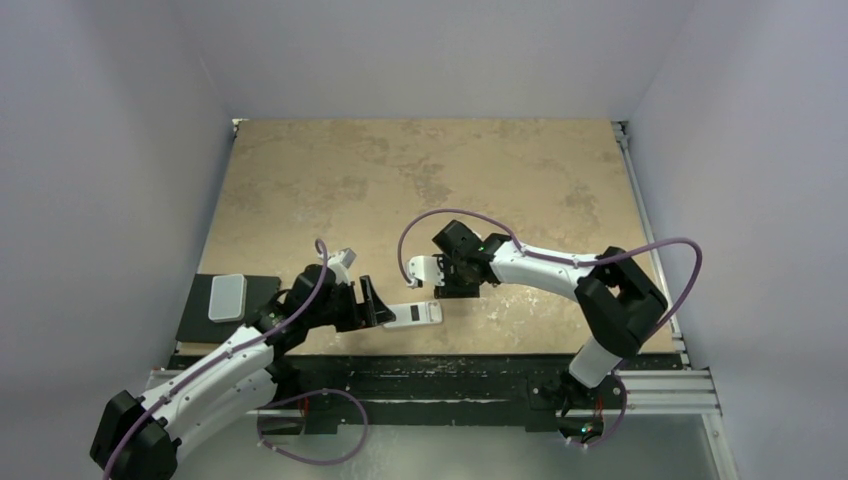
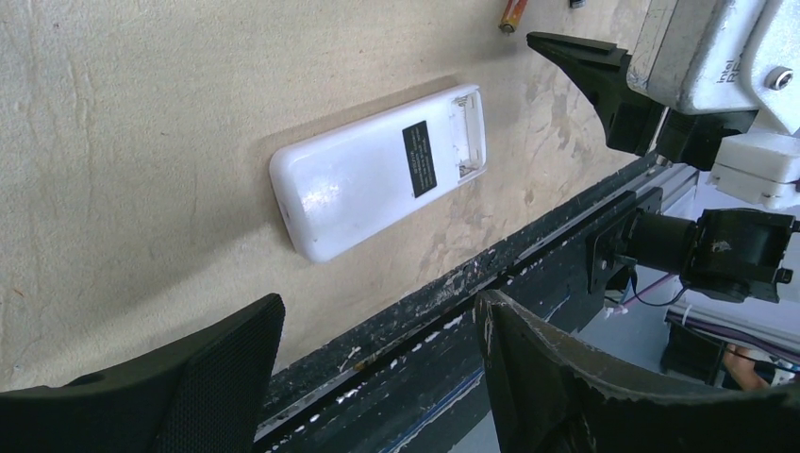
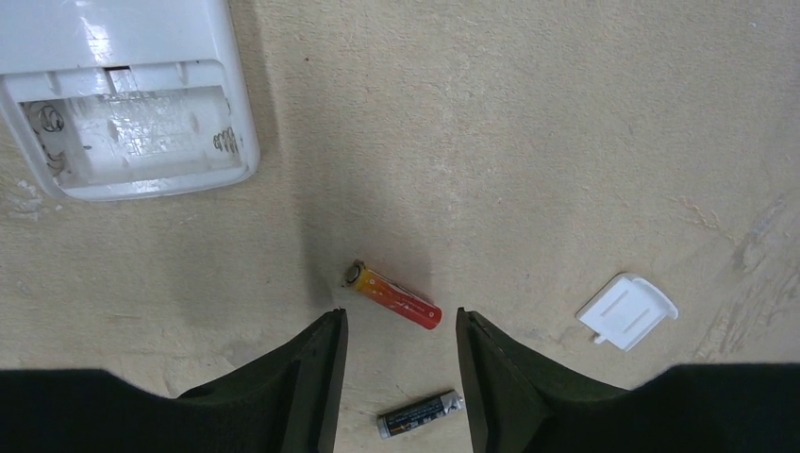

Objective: Load the batteries into the remote control

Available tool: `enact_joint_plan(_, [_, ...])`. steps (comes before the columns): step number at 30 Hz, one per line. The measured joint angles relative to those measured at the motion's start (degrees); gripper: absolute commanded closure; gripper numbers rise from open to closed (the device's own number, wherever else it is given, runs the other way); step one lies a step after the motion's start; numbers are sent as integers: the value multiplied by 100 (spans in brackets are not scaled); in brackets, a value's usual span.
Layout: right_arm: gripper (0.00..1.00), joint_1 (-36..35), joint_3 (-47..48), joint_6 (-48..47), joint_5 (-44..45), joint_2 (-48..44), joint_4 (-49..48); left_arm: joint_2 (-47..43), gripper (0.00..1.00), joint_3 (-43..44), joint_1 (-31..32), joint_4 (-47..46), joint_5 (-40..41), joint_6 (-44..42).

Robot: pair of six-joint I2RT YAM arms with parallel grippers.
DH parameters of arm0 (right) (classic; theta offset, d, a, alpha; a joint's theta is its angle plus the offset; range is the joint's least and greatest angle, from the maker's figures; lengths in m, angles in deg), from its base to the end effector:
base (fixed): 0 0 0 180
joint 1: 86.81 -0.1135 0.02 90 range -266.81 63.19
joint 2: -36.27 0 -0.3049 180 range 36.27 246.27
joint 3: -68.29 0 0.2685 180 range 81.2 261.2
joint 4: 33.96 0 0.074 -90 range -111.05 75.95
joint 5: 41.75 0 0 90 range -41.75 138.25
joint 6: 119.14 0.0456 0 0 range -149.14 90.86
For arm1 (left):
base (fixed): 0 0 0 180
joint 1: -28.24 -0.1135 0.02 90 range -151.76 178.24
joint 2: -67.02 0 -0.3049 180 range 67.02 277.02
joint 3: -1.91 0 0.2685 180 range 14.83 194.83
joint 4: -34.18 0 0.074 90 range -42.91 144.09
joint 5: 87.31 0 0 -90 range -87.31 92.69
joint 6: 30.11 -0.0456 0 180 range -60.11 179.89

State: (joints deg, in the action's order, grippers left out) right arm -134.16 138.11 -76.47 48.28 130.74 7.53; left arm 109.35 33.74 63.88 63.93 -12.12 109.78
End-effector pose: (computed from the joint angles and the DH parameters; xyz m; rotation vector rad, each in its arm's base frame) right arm 0.2278 0.2472 0.1961 -2.0039 1.8468 -0.0006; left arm 0.1141 -0.0961 0.1936 -0.1593 2.4786 -1.0171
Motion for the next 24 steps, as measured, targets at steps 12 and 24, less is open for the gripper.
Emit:
enact_joint_plan(12, [52, 0, 42, -50, -199, 271, -90, -48, 25, 0, 0, -2, -66, 0])
enact_joint_plan(24, [66, 164, 428, 317, -455, 570, 358, -63, 25, 0, 0, -4, -151, 0])
